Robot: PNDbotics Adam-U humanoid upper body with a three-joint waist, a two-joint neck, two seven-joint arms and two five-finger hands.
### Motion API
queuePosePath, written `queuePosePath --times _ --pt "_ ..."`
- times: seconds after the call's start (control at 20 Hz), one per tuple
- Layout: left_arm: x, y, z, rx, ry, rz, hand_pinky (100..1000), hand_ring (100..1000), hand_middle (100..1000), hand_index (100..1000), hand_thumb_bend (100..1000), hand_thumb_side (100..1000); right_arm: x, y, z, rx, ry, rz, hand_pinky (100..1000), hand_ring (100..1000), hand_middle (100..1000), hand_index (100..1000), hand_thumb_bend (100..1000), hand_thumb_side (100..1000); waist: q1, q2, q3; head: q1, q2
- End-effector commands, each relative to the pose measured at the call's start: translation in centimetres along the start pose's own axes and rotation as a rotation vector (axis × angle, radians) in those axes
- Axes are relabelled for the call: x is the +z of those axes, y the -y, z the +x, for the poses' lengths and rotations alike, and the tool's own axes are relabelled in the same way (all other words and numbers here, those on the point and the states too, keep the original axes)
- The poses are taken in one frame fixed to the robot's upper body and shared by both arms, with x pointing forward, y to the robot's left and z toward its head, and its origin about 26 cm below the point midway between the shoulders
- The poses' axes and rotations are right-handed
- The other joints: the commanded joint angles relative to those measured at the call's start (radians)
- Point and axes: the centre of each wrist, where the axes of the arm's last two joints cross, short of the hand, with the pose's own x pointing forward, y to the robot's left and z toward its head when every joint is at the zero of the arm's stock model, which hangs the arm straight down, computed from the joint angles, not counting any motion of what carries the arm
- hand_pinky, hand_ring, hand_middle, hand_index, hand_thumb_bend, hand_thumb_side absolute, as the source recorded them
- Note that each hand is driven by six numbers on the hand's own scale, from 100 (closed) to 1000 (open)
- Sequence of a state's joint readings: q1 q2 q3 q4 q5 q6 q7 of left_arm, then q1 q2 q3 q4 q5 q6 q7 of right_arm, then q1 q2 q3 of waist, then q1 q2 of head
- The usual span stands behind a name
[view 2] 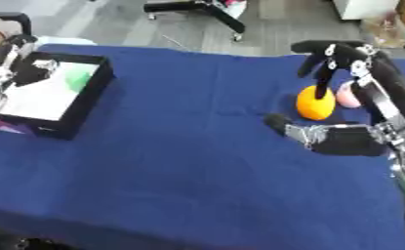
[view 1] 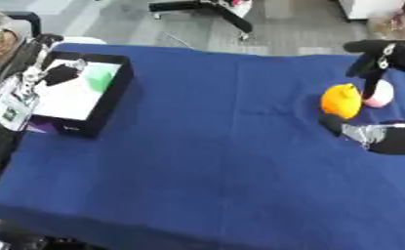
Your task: Pick up the objects with one hand, pass them to the other hand, and then place them into the box on the other side of the table.
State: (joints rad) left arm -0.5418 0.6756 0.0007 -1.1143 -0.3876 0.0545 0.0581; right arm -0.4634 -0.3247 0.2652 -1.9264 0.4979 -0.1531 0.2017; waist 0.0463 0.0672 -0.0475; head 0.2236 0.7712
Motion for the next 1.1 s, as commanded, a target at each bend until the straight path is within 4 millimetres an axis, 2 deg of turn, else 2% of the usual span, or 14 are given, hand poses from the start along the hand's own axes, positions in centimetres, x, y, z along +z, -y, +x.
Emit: queuePosePath --times 0.05,0.25,0.4,0.45,0.5,0.6,0.9,1.1 --pt "0.7 -1.7 4.8 0.185 0.243 0.018 813 1000 941 927 177 620 -0.2 0.8 -0.1 0.031 -0.002 -0.014 595 382 550 831 553 432 -0.003 -0.014 0.003 -0.026 -0.002" --pt "3.5 -1.0 9.5 0.428 0.484 -0.067 808 1000 933 925 154 606 -0.1 1.0 -0.7 0.053 -0.035 -0.041 595 381 571 834 557 427 -0.010 -0.008 0.005 -0.075 -0.001" --pt "5.7 0.0 12.4 0.544 0.634 -0.151 811 1000 934 925 130 586 0.0 1.2 -1.6 0.070 -0.084 -0.062 589 376 584 832 566 417 -0.019 -0.002 0.006 -0.137 -0.001" --pt "6.4 0.4 13.2 0.573 0.677 -0.179 813 1000 933 925 278 458 0.1 1.2 -2.1 0.069 -0.104 -0.068 590 377 599 833 465 371 -0.022 -0.001 0.007 -0.161 -0.001" --pt "7.0 0.9 14.0 0.604 0.717 -0.207 813 1000 935 925 100 573 0.2 1.3 -2.6 0.070 -0.125 -0.073 590 378 605 834 559 409 -0.025 0.001 0.009 -0.186 -0.001" --pt "8.1 1.9 15.3 0.666 0.782 -0.265 813 1000 936 925 100 573 0.3 1.4 -3.8 0.076 -0.168 -0.079 593 379 626 836 550 400 -0.031 0.004 0.012 -0.232 -0.001" --pt "10.2 3.5 17.5 0.741 0.905 -0.388 813 1000 930 920 100 542 0.8 2.3 -7.7 0.131 -0.299 -0.081 597 380 665 839 528 361 -0.038 0.010 0.025 -0.330 -0.001" --pt "11.1 4.7 18.0 0.767 0.923 -0.429 813 1000 927 914 100 546 1.1 2.8 -10.6 0.173 -0.403 -0.070 602 382 682 842 508 323 -0.037 0.011 0.036 -0.363 -0.001"
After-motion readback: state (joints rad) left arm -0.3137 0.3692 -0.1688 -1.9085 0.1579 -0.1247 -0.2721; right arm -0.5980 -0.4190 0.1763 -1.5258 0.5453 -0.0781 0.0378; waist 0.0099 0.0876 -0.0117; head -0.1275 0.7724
